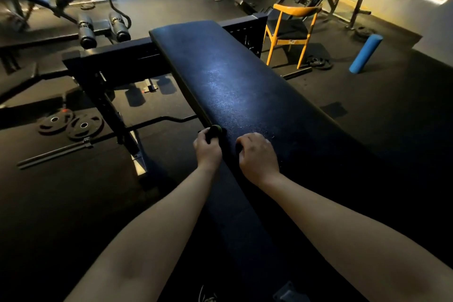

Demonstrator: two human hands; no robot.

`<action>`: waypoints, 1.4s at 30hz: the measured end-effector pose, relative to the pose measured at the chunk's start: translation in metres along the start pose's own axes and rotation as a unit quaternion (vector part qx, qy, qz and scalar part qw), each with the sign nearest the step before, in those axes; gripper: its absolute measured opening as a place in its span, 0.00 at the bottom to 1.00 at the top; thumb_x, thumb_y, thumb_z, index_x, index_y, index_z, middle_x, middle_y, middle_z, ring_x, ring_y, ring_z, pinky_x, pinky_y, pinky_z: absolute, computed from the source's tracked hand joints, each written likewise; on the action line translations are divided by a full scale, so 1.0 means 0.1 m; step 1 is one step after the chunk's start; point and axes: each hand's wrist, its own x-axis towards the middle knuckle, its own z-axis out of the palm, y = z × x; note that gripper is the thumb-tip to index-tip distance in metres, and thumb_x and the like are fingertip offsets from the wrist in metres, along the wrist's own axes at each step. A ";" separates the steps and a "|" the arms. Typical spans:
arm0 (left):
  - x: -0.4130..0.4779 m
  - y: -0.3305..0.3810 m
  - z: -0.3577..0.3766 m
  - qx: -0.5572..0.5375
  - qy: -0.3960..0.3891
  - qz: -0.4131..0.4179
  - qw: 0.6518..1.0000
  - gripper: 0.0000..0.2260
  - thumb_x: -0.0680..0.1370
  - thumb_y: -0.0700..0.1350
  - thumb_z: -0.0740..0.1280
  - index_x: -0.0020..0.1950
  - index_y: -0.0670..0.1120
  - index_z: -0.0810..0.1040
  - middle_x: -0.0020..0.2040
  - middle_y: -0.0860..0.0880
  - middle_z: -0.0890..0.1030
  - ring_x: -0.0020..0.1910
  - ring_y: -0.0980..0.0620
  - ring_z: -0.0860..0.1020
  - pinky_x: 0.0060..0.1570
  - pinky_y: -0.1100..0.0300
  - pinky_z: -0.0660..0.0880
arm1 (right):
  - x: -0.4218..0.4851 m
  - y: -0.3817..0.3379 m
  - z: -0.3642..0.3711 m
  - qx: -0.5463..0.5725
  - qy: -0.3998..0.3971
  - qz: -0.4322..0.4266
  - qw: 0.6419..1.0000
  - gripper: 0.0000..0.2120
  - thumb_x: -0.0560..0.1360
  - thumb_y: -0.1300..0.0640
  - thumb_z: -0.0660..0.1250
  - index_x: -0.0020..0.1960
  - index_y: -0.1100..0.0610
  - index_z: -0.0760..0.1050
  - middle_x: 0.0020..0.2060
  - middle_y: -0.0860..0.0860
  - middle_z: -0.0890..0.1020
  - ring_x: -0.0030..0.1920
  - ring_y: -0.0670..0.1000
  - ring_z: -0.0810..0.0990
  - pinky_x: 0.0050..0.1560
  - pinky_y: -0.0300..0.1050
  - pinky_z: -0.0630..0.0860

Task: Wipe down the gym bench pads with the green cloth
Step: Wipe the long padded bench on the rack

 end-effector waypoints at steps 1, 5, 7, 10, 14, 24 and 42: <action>-0.01 0.01 0.06 0.004 -0.001 -0.001 1.000 0.10 0.81 0.41 0.65 0.63 0.43 0.76 0.64 0.42 0.69 0.57 0.49 0.73 0.66 0.62 0.67 | -0.07 0.04 0.02 -0.036 0.015 -0.008 0.999 0.11 0.73 0.61 0.62 0.53 0.52 0.78 0.53 0.48 0.80 0.56 0.55 0.75 0.54 0.53 0.68; -0.23 -0.11 0.07 0.043 -0.002 0.016 0.999 0.10 0.81 0.37 0.63 0.61 0.42 0.76 0.65 0.41 0.69 0.59 0.48 0.73 0.68 0.58 0.67 | -0.24 0.08 0.07 -0.037 0.059 -0.022 0.997 0.14 0.74 0.58 0.64 0.59 0.52 0.79 0.60 0.48 0.81 0.60 0.56 0.77 0.54 0.54 0.72; -0.36 -0.17 0.05 0.056 -0.005 0.014 0.998 0.11 0.80 0.35 0.63 0.61 0.43 0.76 0.65 0.41 0.70 0.61 0.45 0.74 0.68 0.53 0.68 | -0.23 0.07 0.04 -0.018 0.053 -0.019 0.998 0.13 0.74 0.58 0.64 0.57 0.52 0.78 0.58 0.49 0.80 0.59 0.56 0.77 0.54 0.54 0.71; -0.57 -0.20 0.05 0.056 -0.004 0.015 0.998 0.10 0.80 0.35 0.63 0.59 0.43 0.76 0.62 0.43 0.70 0.56 0.50 0.73 0.61 0.59 0.70 | -0.23 0.05 -0.03 0.000 0.031 -0.006 0.999 0.10 0.75 0.58 0.63 0.55 0.52 0.78 0.51 0.52 0.77 0.51 0.56 0.77 0.53 0.53 0.69; -0.89 -0.29 0.08 0.042 -0.004 0.012 0.999 0.06 0.80 0.37 0.64 0.55 0.46 0.75 0.58 0.46 0.71 0.56 0.49 0.73 0.56 0.64 0.66 | -0.31 0.06 -0.12 -0.006 0.033 -0.014 0.999 0.10 0.76 0.58 0.64 0.55 0.54 0.78 0.51 0.53 0.78 0.48 0.59 0.79 0.51 0.52 0.72; -0.82 -0.26 -0.01 0.013 0.019 -0.034 0.999 0.07 0.78 0.46 0.67 0.53 0.57 0.73 0.59 0.42 0.77 0.56 0.44 0.78 0.63 0.45 0.75 | -0.51 0.09 -0.16 0.036 -0.001 0.009 0.999 0.09 0.78 0.57 0.61 0.57 0.55 0.76 0.54 0.56 0.72 0.59 0.57 0.69 0.48 0.52 0.75; -1.43 -0.25 0.00 0.188 -0.042 0.074 0.979 0.04 0.79 0.39 0.64 0.50 0.46 0.73 0.53 0.47 0.71 0.48 0.52 0.70 0.52 0.60 0.66 | -0.64 0.15 -0.25 0.120 0.007 0.011 0.993 0.14 0.71 0.60 0.58 0.51 0.59 0.80 0.48 0.56 0.78 0.52 0.59 0.75 0.55 0.51 0.70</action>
